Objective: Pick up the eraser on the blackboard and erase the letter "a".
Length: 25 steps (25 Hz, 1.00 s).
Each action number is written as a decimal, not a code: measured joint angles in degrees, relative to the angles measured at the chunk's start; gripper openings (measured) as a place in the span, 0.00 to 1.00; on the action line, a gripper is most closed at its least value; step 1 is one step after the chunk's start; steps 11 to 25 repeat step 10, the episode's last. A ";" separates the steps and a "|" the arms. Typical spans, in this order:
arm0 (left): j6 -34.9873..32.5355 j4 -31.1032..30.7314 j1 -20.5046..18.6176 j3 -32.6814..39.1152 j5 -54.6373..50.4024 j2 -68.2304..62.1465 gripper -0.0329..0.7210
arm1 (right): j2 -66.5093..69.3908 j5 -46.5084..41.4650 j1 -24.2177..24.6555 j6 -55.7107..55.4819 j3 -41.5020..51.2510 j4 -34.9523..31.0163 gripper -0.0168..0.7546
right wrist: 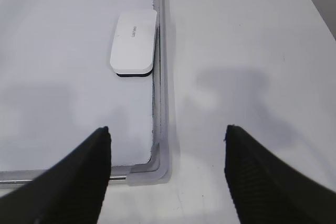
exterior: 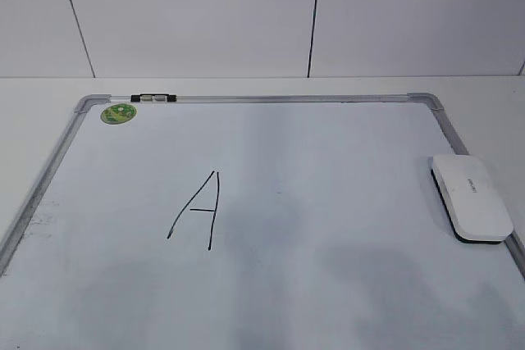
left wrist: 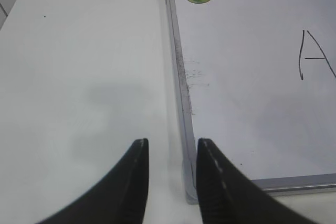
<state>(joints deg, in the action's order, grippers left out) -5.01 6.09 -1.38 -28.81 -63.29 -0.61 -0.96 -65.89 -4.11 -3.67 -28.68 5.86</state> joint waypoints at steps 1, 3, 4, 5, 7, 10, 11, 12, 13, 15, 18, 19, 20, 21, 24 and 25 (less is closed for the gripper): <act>0.00 0.00 0.00 0.00 0.00 0.00 0.35 | 0.00 0.00 0.00 0.00 0.00 0.00 0.72; 0.00 0.00 0.00 0.00 0.00 0.00 0.35 | 0.00 0.00 0.00 0.00 0.00 0.00 0.72; 0.00 0.00 0.00 0.00 0.00 0.00 0.35 | 0.00 0.00 0.00 0.00 0.00 0.00 0.72; 0.00 0.00 0.00 0.00 0.00 0.00 0.35 | 0.00 0.00 0.00 0.00 0.00 0.00 0.72; 0.00 0.00 0.00 0.00 0.00 0.00 0.35 | 0.00 0.00 0.00 0.00 0.00 0.00 0.72; 0.00 0.00 0.00 0.00 0.00 0.00 0.35 | 0.00 0.00 0.00 0.00 0.00 0.00 0.72; 0.00 0.00 0.00 0.00 0.00 0.00 0.35 | 0.00 0.00 0.00 0.00 0.00 0.00 0.72; 0.00 0.00 0.00 0.00 0.00 0.00 0.35 | 0.00 0.00 0.00 0.00 0.00 0.00 0.72; 0.00 0.00 0.00 0.00 0.00 0.00 0.35 | 0.00 0.00 0.00 0.00 0.00 0.00 0.72; 0.00 0.00 0.00 0.00 0.00 0.00 0.35 | 0.00 0.00 0.00 0.00 0.00 0.00 0.72; 0.00 0.00 0.00 0.00 0.00 0.00 0.35 | 0.00 0.00 0.00 0.00 0.00 0.00 0.72; 0.00 0.00 0.00 0.00 0.00 0.00 0.35 | 0.00 0.00 0.00 0.00 0.00 0.00 0.72; 0.00 0.00 0.00 0.00 0.00 0.00 0.35 | 0.00 0.00 0.00 0.00 0.00 0.00 0.72; 0.00 0.00 0.00 0.00 0.00 0.00 0.35 | 0.00 0.00 0.00 0.00 0.00 0.00 0.72; 0.00 0.00 0.00 0.00 0.00 0.00 0.35 | 0.00 0.00 0.00 0.00 0.00 0.00 0.72; 0.00 0.00 0.00 0.00 0.00 0.00 0.35 | 0.00 0.00 0.00 0.00 0.00 0.00 0.72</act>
